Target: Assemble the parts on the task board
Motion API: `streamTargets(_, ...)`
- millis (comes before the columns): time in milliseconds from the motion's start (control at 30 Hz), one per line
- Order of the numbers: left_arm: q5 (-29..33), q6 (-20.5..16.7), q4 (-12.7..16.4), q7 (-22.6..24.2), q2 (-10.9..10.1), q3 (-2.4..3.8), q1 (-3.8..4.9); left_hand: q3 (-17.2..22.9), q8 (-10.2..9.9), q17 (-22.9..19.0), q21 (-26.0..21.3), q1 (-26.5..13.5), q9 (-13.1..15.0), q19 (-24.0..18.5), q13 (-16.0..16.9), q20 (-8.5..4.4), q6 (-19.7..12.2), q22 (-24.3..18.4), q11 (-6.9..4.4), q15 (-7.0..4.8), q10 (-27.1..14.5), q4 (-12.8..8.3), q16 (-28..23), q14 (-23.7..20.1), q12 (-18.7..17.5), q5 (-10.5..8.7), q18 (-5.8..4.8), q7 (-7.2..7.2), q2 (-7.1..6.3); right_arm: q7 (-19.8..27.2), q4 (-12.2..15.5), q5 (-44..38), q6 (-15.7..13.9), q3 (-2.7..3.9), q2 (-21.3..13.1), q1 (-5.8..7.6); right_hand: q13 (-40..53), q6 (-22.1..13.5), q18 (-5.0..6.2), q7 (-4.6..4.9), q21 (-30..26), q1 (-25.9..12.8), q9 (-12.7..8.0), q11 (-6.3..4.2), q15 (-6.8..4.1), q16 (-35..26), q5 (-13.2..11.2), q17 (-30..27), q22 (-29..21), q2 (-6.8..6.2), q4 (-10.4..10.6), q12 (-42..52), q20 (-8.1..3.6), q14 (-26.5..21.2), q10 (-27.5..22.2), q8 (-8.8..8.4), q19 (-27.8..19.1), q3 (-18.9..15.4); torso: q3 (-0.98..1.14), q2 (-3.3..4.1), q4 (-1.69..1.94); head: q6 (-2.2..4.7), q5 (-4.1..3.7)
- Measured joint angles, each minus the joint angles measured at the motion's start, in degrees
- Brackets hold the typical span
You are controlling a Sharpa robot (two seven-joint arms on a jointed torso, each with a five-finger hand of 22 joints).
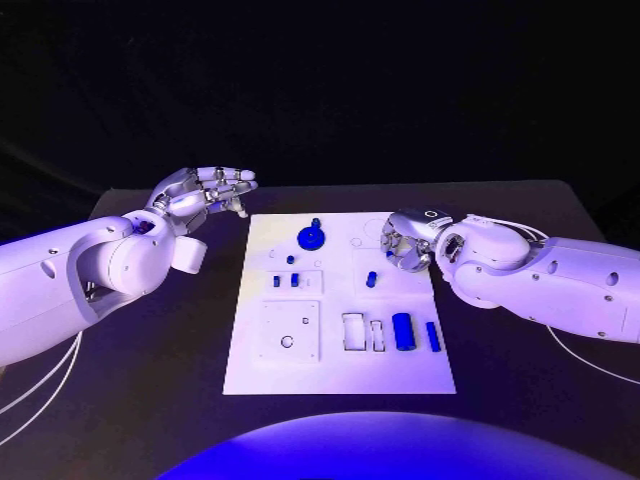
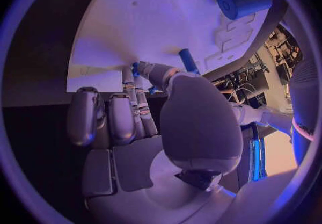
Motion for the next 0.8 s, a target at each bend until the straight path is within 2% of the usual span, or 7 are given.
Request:
streamTargets(167,-0.1,0.1,0.0,-0.1,0.0,0.00,0.00,0.0,0.0,0.0,-0.2,0.0,-0.1,0.0,0.0,0.00,0.0,0.0,-0.21,0.00,-0.2,0.0,0.0,0.0,0.0,0.00,0.00,0.00,0.00,-0.1,0.0,0.1,-0.1,-0.01,0.0,0.00,0.1,0.7,-0.07,-0.64,0.6,-0.7,0.4,-0.45,0.00,0.3,0.0,0.1,0.0,0.74,-0.6,0.2,-0.24,0.0,0.8,0.49,0.4,0.6,0.00,-0.01,0.00,0.00,0.04)
streamTargets(233,-0.1,0.1,0.0,-0.2,0.0,0.00,0.00,0.0,0.0,0.0,-0.2,0.0,-0.1,0.0,0.0,0.00,0.0,0.0,-0.21,0.00,-0.2,0.0,0.0,0.0,0.0,0.00,0.00,0.00,0.00,-0.1,0.0,0.1,-0.1,-0.02,0.0,-0.01,0.1,1.2,-0.89,-0.72,0.8,-0.9,0.5,-0.65,0.00,0.5,0.0,0.2,0.0,0.93,-1.0,0.4,-0.46,0.0,1.1,0.68,0.6,0.5,-0.01,-0.02,0.01,0.00,0.08)
streamTargets(333,-0.2,0.2,0.0,-0.3,0.0,0.00,0.00,-0.2,0.0,0.0,-0.2,0.0,-0.1,0.0,0.0,0.00,0.0,-0.1,-0.21,0.00,-0.2,0.2,0.0,0.0,0.0,0.00,0.00,0.00,0.00,-0.2,0.0,0.1,-0.2,-0.03,0.0,-0.02,0.2,1.4,-0.89,-0.77,0.9,-0.9,0.9,-0.94,0.00,0.6,-0.1,0.2,0.0,1.59,-1.5,0.4,-0.46,0.0,1.3,0.84,0.6,0.5,-0.01,-0.03,0.01,0.00,0.09)
streamTargets(633,-0.4,0.3,0.0,-0.4,0.0,0.00,0.00,-0.2,0.0,-0.1,-0.2,0.0,-0.1,0.0,0.0,0.00,-0.4,0.0,-0.21,0.00,-0.2,0.2,0.0,0.0,0.0,0.00,0.00,-0.01,0.00,-0.5,0.3,0.1,-0.3,-0.08,0.0,-0.01,0.7,1.8,-0.89,-1.13,1.5,-0.4,1.6,-0.76,-0.32,0.8,-0.5,0.4,0.0,2.88,-2.7,0.3,-0.85,-0.1,1.9,1.54,1.0,0.4,-0.01,-0.03,0.01,-0.01,0.18)
streamTargets(800,-0.5,0.4,0.0,-0.5,0.0,0.00,0.00,-0.2,0.0,-0.1,-0.2,0.0,-0.1,0.0,0.0,0.00,-0.4,-0.1,-0.19,0.02,-0.2,0.1,-0.1,0.0,0.0,0.00,0.00,-0.01,0.00,-0.7,0.6,0.0,-0.3,-0.16,-0.1,0.04,0.7,1.8,-0.88,-1.14,1.5,-0.3,1.7,-0.76,-0.44,0.8,-0.6,0.3,0.0,3.18,-2.7,0.5,-0.85,0.0,1.9,1.55,1.0,0.4,-0.01,-0.02,0.01,-0.01,0.21)
